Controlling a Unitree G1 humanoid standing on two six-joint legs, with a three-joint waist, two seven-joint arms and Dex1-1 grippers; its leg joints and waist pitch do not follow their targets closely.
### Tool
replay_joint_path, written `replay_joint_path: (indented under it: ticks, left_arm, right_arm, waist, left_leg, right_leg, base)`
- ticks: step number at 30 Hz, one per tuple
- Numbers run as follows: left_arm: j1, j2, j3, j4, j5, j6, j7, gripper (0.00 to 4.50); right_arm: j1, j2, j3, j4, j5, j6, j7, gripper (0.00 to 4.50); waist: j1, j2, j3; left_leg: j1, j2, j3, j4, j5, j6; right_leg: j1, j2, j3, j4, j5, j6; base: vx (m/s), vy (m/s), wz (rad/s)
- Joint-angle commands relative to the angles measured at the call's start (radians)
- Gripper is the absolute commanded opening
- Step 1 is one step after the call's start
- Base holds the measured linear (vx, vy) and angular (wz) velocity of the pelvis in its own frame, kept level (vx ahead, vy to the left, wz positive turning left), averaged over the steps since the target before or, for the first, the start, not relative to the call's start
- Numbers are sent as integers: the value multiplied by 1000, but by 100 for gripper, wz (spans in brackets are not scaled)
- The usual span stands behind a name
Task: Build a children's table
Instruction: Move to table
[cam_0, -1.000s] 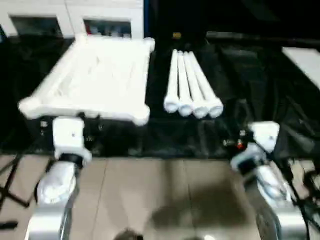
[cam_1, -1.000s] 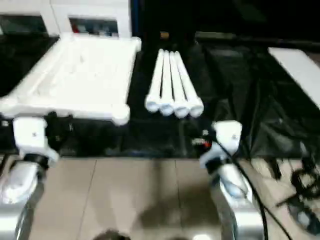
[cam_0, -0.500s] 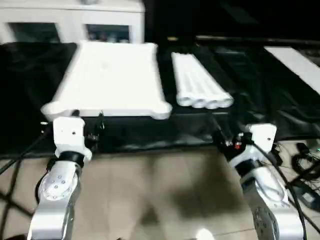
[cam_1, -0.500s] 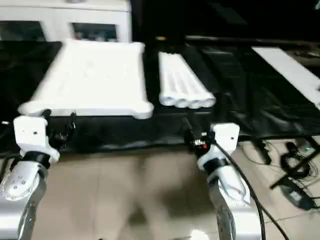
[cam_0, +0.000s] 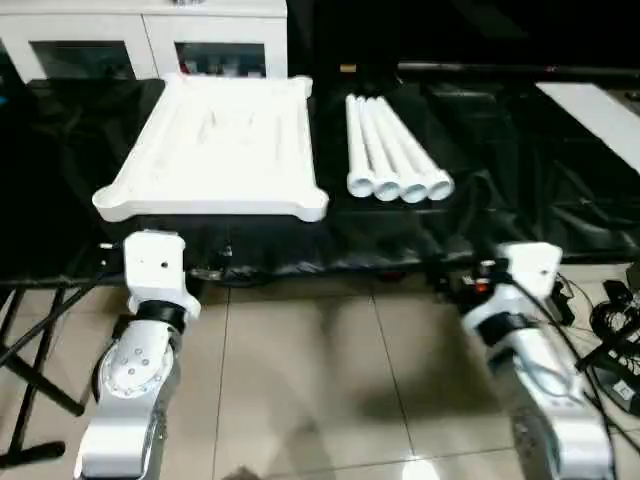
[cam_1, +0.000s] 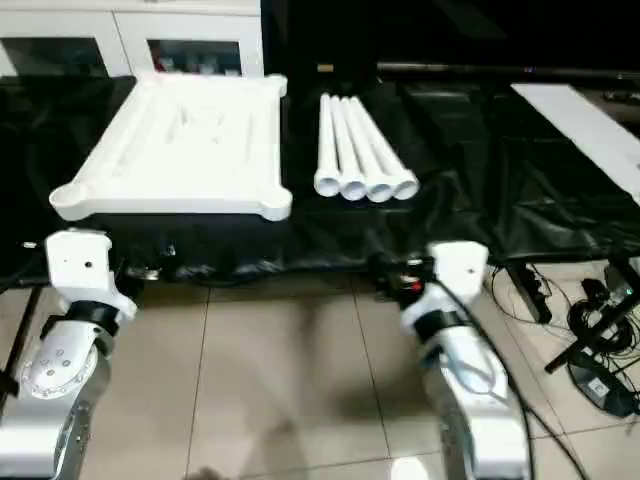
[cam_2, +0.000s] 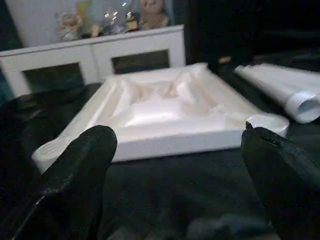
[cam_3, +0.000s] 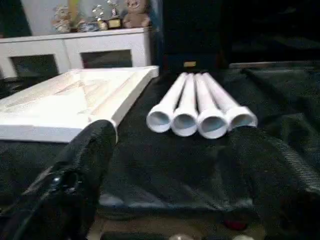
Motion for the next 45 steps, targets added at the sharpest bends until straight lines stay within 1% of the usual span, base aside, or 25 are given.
replay_joint_path:
  ticks: [1,7,8,10,11,13,15,16,18,21,22,23,24,27,29,30,32,34,36,37,38,42,43,44,45]
  left_arm:
    - [-5,-2,6,-1,-2,-4,2,450]
    - [-5,-8,15,-3,-7,-3,-1,450]
    - [-5,-7,14,-1,-6,-3,-2,450]
    - [-10,-2,12,4,-10,-6,-10,450]
    - [-15,2,10,10,-14,-9,-18,450]
    - [-36,12,1,30,-12,-13,-33,450]
    - [-50,16,-9,40,-9,-21,-41,450]
    - [-60,13,-17,43,-13,-18,-48,450]
    - [-72,-2,-31,50,-16,-12,-47,450]
    - [-82,-25,-49,59,-20,-6,-46,450]
    - [-86,-34,-59,63,-20,-4,-46,450]
    - [-94,-37,-65,79,-19,-11,-49,450]
    - [-111,-46,-82,97,-17,-16,-55,450]
    - [-155,-55,-85,123,-28,-25,-69,450]
    - [-171,-51,-82,144,-29,-30,-72,450]
    - [-181,-44,-79,159,-26,-34,-74,450]
    - [-192,-32,-63,173,-34,-41,-80,450]
    - [-200,-18,-48,191,-35,-54,-83,450]
    - [-204,-13,-40,210,-26,-52,-80,450]
    - [-206,-14,-39,215,-24,-47,-78,450]
    - [-207,-16,-41,214,-23,-47,-78,450]
    - [-212,-23,-49,224,-22,-54,-79,450]
    - [-213,-23,-58,225,-22,-58,-79,450]
    - [-215,-21,-59,227,-25,-60,-80,450]
    - [-217,-21,-60,228,-27,-61,-79,450]
  right_arm:
    - [-18,-3,19,3,-8,7,10,444]
    - [-34,-3,24,16,-10,2,12,444]
    - [-36,0,20,15,-7,5,7,444]
    - [-40,2,19,13,-9,20,-4,444]
    - [-42,-3,23,11,-17,30,-8,444]
    - [-37,-4,28,2,-18,39,-11,444]
    - [-32,-5,28,-8,-13,48,-11,444]
    - [-28,-7,28,-16,-8,55,-8,444]
    - [-21,-14,27,-17,-6,55,2,444]
    - [-13,-29,33,-21,-14,50,16,444]
    - [-17,-36,27,-28,-11,52,21,444]
    - [-26,-36,23,-29,-12,52,16,444]
    - [-40,-43,6,-25,-9,58,9,444]
    - [-59,-50,-12,-33,-6,72,-4,444]
    - [-61,-49,-11,-35,-8,76,-9,444]
    - [-60,-46,-8,-41,-9,80,-15,444]
    - [-51,-33,-2,-56,-1,81,-19,444]
    - [-48,-20,1,-48,-3,74,-25,444]
    - [-54,-19,4,-35,-14,73,-32,444]
    - [-59,-20,3,-36,-11,77,-33,444]
    - [-62,-22,1,-37,-9,79,-33,444]
    - [-75,-25,-5,-25,-6,79,-33,444]
    - [-77,-26,-7,-28,-2,81,-30,444]
    - [-79,-23,-6,-27,0,82,-29,444]
    - [-81,-23,-4,-25,1,82,-26,444]
  waist:
    - [13,18,-25]
    - [-5,29,14]
    - [-36,42,10]
    - [-48,42,16]
    - [-38,50,13]
    - [-48,32,23]
    - [-34,-20,18]
    - [9,-40,8]
    - [35,-47,-16]
    - [14,28,-22]
    - [-40,72,-46]
    - [-47,57,-65]
    - [-47,56,-41]
    - [-50,13,-32]
    - [-33,-79,-25]
    - [-7,-58,-22]
    - [-18,-41,-4]
    - [-22,-20,7]
    - [-36,43,7]
    - [-85,70,-7]
    - [-91,61,-25]
    - [-101,38,-25]
    - [-99,-2,-23]
    - [-75,-62,-45]
    - [-46,-71,-28]
  left_leg:
    - [-42,73,-78,-112,-272,145]
    - [2,59,-31,-15,-470,51]
    - [90,105,-44,-59,-606,-9]
    - [117,198,-128,-194,-876,-41]
    - [136,191,-131,-191,-869,4]
    - [122,138,-89,-181,-818,50]
    - [78,52,-10,-114,-595,104]
    - [14,4,3,-1,-258,152]
    - [-78,16,-25,78,-39,148]
    - [-6,47,-13,-69,224,164]
    - [151,136,-127,-81,226,332]
    - [213,195,-194,-51,385,502]
    - [160,183,-174,-68,429,538]
    - [116,124,-87,-84,274,496]
    - [1,-46,7,-16,-111,322]
    - [-4,-66,-12,89,-140,221]
    - [-43,-25,-47,107,-29,78]
    - [-40,3,-49,60,-2,64]
    - [19,67,-60,-83,-108,70]
    - [108,134,-146,-130,-319,74]
    - [165,156,-180,-123,-323,160]
    - [160,123,-156,-104,-59,412]
    - [125,59,-104,-89,-22,410]
    - [24,-40,-32,-15,-109,326]
    - [-2,-67,-12,61,-156,274]
  right_leg:
    - [75,-133,16,-103,-319,-93]
    - [152,-202,-109,-239,-952,-44]
    - [94,-118,-105,-196,-788,-45]
    - [68,-44,-43,11,-288,-38]
    - [35,-46,-12,37,-162,-20]
    - [22,-56,6,5,-105,-17]
    - [76,-122,77,-116,-268,-32]
    - [169,-198,173,-178,-490,-62]
    - [241,-211,201,-171,-411,-155]
    - [178,-41,30,-119,-93,-191]
    - [32,19,-22,15,-124,-75]
    - [-53,-15,0,89,-201,36]
    - [-72,-31,16,125,-140,114]
    - [-85,-46,46,74,58,90]
    - [67,-92,156,-94,-28,81]
    - [103,-175,226,-144,-351,30]
    - [141,-180,203,-145,-490,-148]
    - [126,-146,161,-162,-496,-242]
    - [92,-55,66,-135,-463,-191]
    - [19,4,17,-3,-297,-127]
    - [-28,-8,12,63,-153,-54]
    - [-83,-32,16,89,-39,73]
    - [-46,-68,57,-11,36,32]
    - [98,-123,143,-90,-29,-7]
    - [121,-173,195,-153,-230,-19]
  base:
    - [-48,-35,29]
    - [-2,1,58]
    - [24,55,48]
    - [12,27,24]
    - [108,23,8]
    - [113,-3,9]
    - [118,-71,7]
    - [159,-84,8]
    - [190,-42,2]
    - [189,27,14]
    - [238,51,4]
    - [233,22,-7]
    - [233,22,-7]
    - [132,1,-11]
    - [120,-64,1]
    - [123,-79,5]
    - [112,-39,-3]
    - [112,-4,-7]
    - [122,80,-3]
    - [127,119,-4]
    - [148,104,0]
    - [131,54,-1]
    - [128,-35,-5]
    - [145,-69,6]
    - [145,-69,6]
